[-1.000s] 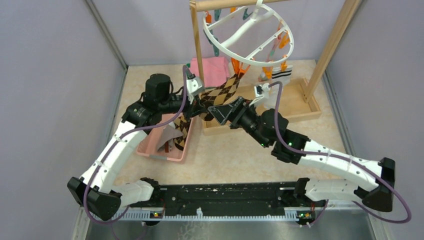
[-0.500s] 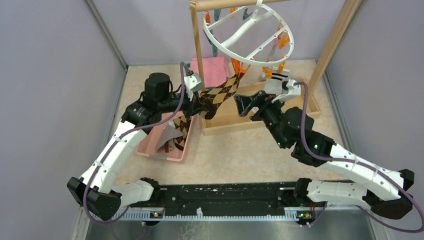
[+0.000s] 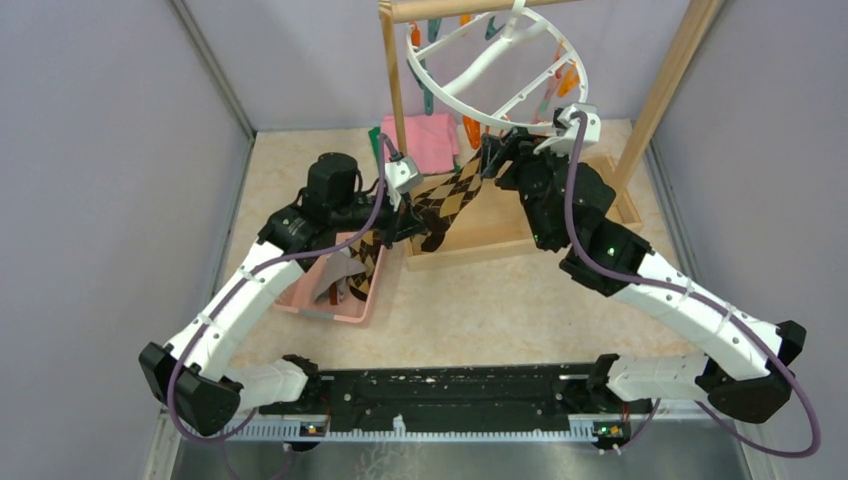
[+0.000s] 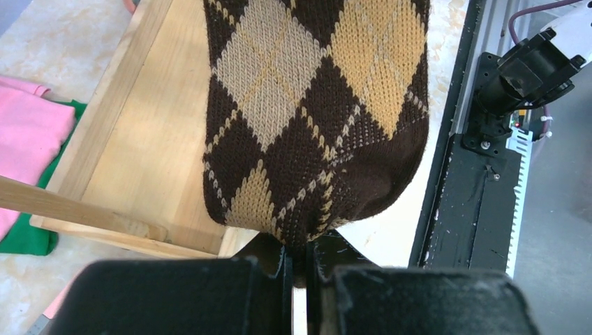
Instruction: Remove the socks clipped to the hanger
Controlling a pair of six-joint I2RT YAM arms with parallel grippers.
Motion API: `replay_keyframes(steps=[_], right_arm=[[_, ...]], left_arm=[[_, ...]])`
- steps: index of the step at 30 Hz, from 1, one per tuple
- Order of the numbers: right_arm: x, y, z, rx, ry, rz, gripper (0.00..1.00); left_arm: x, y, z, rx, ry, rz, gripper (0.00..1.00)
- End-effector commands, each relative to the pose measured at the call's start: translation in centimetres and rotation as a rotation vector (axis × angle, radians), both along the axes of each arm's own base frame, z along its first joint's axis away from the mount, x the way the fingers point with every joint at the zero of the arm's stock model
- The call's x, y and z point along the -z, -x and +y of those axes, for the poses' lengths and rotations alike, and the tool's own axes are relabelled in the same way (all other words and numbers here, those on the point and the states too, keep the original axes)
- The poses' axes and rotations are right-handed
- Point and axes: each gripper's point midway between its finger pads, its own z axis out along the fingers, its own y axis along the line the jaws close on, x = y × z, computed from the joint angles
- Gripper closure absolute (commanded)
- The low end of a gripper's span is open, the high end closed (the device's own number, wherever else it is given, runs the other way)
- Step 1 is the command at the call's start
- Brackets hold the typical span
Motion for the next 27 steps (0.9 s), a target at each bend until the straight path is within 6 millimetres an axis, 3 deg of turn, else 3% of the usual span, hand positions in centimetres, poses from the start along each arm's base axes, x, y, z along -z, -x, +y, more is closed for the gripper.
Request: replay_keyframes(steps=[1, 20, 23, 27], right_arm=[[-2.1, -0.2, -1.3, 0.011, -0.019, -0.029, 0.42], [-2.0, -3.0, 0.1, 0.013, 0.034, -0.017, 0.44], [-2.0, -3.2, 0.1, 0.021, 0.032, -0.02, 0.48], [-2.0, -3.3, 0.0, 0.028, 0.02, -0.031, 0.62]], left_arm=[[-1.0, -0.1, -0.8, 0.021, 0.043, -0.038, 1.0], [-0.7, 0.9, -2.3, 0.073, 0.048, -0.03, 1.0], [-0.7, 1.0, -2.3, 0.076, 0.048, -0.03, 1.0], [-0.2, 1.1, -2.1, 0.072, 0.037, -0.032, 1.0]])
